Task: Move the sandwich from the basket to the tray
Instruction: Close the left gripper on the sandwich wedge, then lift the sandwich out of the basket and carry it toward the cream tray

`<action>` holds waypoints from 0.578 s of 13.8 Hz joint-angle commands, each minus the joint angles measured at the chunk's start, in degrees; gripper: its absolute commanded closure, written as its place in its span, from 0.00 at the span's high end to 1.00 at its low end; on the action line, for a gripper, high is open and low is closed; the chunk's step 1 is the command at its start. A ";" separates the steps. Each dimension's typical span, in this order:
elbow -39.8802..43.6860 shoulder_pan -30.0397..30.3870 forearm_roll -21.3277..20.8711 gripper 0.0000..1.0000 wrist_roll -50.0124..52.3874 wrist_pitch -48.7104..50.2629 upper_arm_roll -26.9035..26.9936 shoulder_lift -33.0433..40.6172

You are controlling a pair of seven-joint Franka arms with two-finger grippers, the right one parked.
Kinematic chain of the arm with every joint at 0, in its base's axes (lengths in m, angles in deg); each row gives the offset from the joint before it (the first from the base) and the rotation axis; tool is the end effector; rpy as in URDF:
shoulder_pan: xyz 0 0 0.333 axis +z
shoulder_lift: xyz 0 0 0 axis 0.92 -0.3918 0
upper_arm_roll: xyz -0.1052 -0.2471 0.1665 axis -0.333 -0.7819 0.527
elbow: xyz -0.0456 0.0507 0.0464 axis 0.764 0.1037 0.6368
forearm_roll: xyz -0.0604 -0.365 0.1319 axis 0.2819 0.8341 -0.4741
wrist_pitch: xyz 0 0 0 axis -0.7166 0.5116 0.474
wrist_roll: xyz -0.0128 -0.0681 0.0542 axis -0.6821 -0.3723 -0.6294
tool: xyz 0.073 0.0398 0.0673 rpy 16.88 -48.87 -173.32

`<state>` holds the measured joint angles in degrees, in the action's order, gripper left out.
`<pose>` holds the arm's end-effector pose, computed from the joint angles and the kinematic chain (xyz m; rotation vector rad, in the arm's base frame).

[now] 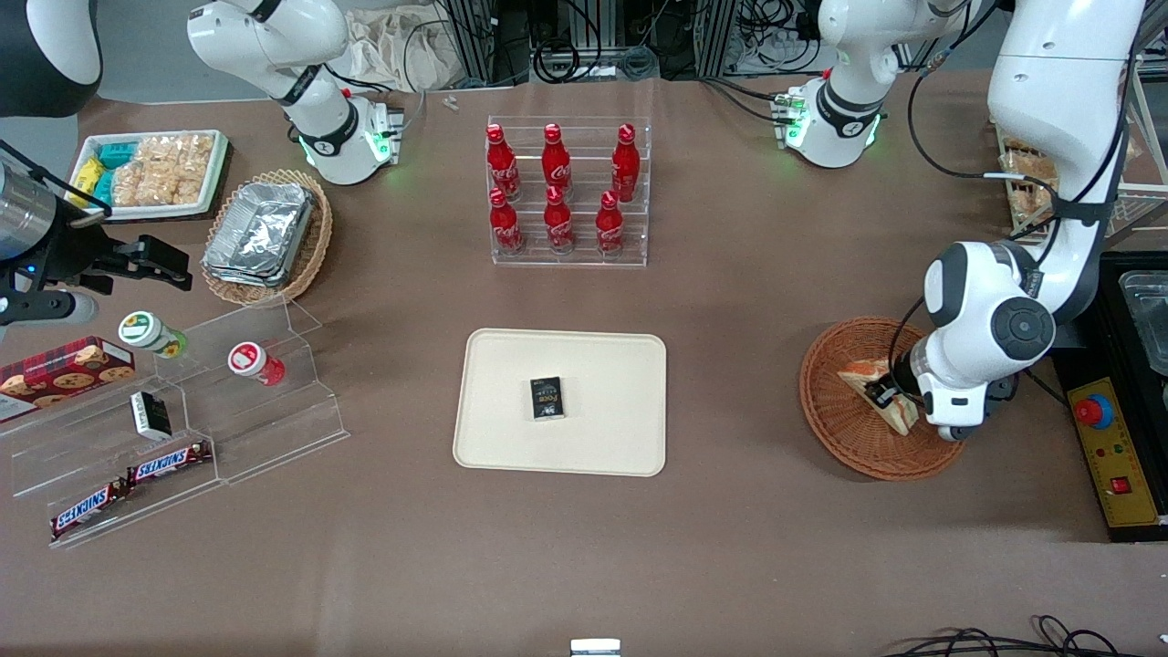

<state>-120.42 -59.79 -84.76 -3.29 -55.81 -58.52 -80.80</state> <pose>0.5970 -0.0256 0.2543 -2.9035 -1.1178 0.0799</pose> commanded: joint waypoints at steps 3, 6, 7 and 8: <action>10.27 -0.20 -0.47 0.00 1.83 22.07 -0.73 6.32; 21.59 -0.20 0.33 0.00 1.22 36.83 -4.40 8.71; 27.12 -0.20 0.59 0.00 -1.22 41.76 -7.12 7.67; 32.40 -0.20 1.46 0.00 -6.21 44.68 -10.45 5.13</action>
<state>-97.74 -59.92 -84.26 -4.87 -17.52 -64.19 -71.44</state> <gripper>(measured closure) 0.811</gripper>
